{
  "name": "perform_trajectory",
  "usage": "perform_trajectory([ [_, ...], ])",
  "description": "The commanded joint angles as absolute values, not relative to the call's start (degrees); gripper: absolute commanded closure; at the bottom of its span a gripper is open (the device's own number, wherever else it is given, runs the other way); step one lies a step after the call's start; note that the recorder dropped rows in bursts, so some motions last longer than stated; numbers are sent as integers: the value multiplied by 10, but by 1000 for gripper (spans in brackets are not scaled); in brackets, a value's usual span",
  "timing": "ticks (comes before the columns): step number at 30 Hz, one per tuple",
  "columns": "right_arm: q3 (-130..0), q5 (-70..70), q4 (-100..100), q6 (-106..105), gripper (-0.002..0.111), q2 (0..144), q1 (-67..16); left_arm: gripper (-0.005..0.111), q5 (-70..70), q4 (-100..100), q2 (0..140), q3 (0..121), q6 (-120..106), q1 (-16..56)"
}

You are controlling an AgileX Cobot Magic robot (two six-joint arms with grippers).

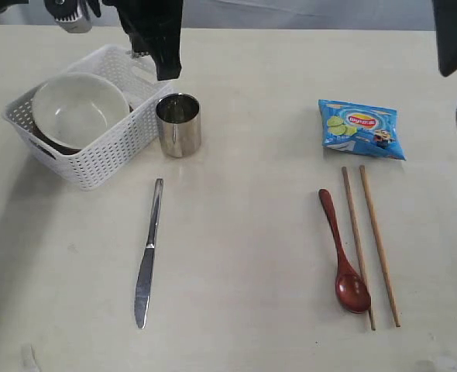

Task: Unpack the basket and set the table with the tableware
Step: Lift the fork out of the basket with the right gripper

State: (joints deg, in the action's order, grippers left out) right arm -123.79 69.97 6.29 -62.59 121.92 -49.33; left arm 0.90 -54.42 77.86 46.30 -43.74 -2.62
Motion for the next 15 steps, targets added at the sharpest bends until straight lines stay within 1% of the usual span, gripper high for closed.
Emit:
perform_trajectory([
  [1,-1239,700,166,-549,109,1205,-533,82,43,-546,780,474,-432,-28],
  [6,-1239,700,243,-501,109,1203,-581,82,105,-546,780,491,-462,-28],
  [9,-1226,700,294,-462,109,1201,-604,81,105,-547,780,491,-464,-28],
  [11,-1207,700,338,-436,109,1198,-618,73,105,-547,780,491,-471,-28],
  [13,-1181,700,378,-404,109,1192,-629,63,105,-547,780,491,-474,-28],
  [15,-1152,700,396,-385,109,1184,-636,56,105,-547,780,491,-475,-28],
])
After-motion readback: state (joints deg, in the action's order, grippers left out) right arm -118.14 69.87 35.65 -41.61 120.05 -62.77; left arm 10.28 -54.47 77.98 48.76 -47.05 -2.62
